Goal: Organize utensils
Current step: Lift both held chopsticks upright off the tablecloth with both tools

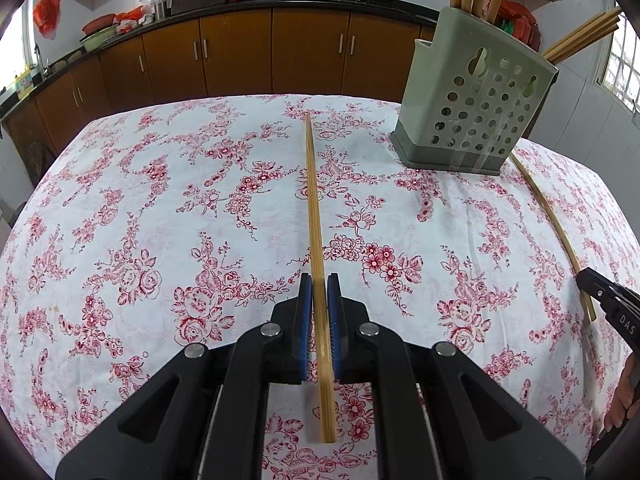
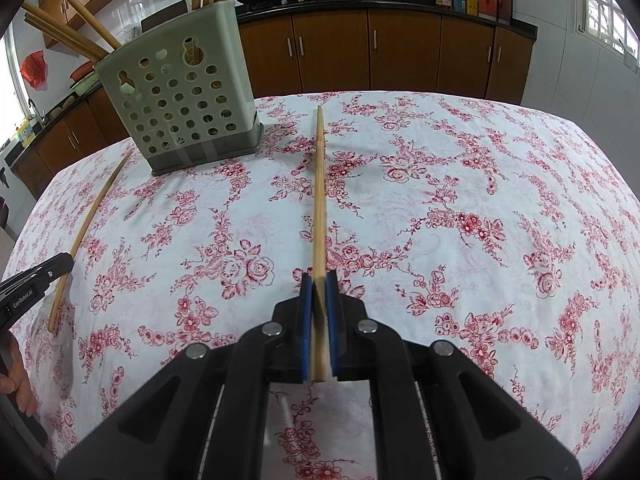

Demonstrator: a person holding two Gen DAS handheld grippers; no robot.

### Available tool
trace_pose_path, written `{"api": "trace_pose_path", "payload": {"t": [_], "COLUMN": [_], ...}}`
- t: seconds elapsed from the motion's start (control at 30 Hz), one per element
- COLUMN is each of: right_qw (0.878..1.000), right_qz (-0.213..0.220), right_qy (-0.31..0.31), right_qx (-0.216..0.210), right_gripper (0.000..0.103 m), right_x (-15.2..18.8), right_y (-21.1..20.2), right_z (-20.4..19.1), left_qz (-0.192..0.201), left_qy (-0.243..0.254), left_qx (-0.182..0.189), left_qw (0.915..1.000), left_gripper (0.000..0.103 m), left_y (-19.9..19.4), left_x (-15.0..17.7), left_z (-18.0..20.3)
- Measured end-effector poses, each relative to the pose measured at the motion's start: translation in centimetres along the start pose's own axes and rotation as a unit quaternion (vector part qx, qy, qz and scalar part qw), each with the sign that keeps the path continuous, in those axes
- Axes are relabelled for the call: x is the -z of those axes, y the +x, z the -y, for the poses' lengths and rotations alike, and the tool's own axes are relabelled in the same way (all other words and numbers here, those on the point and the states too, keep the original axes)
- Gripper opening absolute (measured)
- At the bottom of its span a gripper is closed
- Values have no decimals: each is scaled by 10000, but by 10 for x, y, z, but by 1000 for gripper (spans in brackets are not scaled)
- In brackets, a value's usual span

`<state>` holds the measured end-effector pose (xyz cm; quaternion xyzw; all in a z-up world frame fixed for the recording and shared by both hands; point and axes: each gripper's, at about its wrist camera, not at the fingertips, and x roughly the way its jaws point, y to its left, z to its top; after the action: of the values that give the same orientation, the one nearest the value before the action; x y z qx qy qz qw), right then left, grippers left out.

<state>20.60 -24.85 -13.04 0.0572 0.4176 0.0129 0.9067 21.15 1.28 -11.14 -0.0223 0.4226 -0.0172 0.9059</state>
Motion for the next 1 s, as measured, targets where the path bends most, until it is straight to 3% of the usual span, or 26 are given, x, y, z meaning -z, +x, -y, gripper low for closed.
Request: {"api": "trace_pose_path", "payload": {"t": [1.0], "right_qw": [10000], "right_qz": [-3], "right_qy": [38], "right_qx": [-13], "right_gripper": [8], "right_x": [4], "right_y": [-3], "right_z": [0], "left_qz": [-32], "left_qy": [175], "left_qx": [-245], "left_qw": [9995], "left_gripper": [9], "left_y": [-15], "left_x": [16], "left_z": [6]}}
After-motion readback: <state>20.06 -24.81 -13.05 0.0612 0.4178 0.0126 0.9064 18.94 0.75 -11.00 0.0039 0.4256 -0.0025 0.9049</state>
